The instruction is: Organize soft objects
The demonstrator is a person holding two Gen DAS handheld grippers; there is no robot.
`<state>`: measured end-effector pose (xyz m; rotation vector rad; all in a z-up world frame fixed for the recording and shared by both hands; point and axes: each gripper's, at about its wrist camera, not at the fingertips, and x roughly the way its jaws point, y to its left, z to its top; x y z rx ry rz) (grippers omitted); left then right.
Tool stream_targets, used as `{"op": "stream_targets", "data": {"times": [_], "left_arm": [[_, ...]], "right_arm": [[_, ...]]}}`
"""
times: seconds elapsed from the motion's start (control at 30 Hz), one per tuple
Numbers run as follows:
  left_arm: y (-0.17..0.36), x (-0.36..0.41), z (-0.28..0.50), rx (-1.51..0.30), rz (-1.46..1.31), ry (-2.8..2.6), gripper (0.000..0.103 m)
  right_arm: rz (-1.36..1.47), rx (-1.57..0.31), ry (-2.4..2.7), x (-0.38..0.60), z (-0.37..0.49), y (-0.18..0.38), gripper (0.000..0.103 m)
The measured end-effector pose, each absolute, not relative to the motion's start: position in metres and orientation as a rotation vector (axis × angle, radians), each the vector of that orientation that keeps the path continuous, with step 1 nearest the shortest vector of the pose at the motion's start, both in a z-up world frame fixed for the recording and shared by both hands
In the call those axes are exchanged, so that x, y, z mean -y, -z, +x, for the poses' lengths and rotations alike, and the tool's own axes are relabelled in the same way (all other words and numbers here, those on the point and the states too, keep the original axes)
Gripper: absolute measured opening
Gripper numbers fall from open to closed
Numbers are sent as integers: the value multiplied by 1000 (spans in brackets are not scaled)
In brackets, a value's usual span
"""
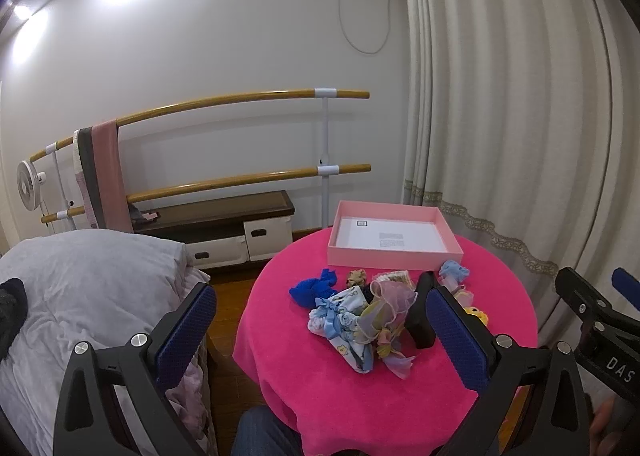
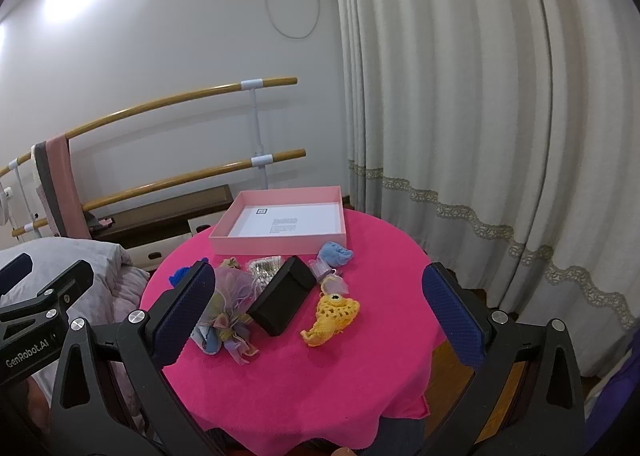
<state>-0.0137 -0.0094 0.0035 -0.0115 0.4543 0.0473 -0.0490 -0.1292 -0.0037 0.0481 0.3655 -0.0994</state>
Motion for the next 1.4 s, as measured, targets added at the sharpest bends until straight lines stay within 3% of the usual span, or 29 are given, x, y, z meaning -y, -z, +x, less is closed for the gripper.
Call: {"op": "stream_targets", "data": {"times": [0.77,1.4], "left_arm": [[12,6,9,-531,-19,-48,103],[97,0,97,-758,-32,-23,103]], "right_arm": [[40,-411,92,129,-37,19,103],[65,-630,138,166,23,100,103]]}}
